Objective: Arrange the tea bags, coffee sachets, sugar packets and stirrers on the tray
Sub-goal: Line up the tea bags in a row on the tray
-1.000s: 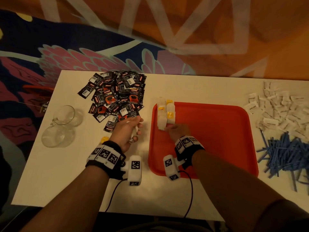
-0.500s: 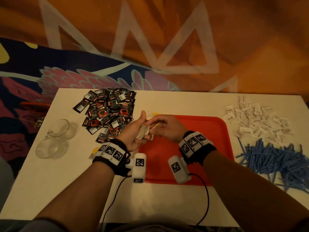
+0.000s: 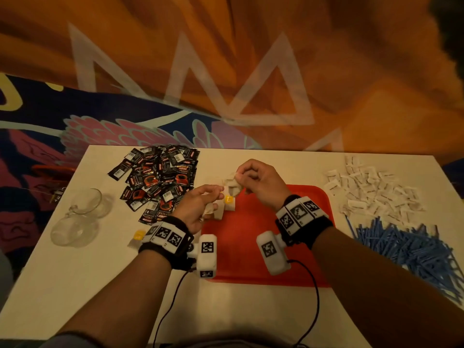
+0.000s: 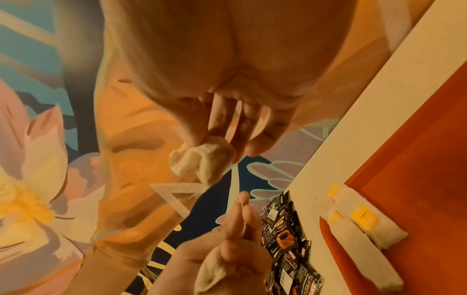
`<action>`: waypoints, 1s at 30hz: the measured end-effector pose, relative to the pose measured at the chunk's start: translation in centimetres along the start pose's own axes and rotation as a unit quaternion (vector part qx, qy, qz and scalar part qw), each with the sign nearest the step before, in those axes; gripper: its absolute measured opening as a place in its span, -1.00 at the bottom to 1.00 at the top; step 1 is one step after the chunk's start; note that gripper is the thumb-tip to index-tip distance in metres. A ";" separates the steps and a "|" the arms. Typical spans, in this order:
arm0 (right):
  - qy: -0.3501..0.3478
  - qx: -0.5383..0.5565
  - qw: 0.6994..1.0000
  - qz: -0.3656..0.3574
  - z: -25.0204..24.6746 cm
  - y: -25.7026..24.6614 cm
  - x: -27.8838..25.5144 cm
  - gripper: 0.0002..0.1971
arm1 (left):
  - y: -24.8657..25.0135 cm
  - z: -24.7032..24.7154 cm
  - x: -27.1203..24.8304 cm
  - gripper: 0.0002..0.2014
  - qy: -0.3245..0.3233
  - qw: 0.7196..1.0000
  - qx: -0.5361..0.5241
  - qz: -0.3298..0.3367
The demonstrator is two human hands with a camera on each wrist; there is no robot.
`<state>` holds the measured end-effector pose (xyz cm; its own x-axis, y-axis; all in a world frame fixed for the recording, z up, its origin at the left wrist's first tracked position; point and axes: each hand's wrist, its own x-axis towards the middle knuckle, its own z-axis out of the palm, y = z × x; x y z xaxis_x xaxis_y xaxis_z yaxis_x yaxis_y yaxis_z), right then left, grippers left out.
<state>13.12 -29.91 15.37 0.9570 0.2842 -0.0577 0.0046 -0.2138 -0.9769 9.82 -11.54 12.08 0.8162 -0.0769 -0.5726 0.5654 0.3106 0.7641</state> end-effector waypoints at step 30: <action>0.007 0.010 0.999 0.049 1.1 0.3 -0.1 -0.90 | 4.0 3.3 -1.5 -0.84 0.031 0.949 0.206 0.237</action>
<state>12.73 -28.98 14.85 0.9564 0.2505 -0.1503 -0.0944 -0.2219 -0.9705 11.27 -13.27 16.95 0.9892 0.0378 -0.1417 0.1448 -0.1015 0.9842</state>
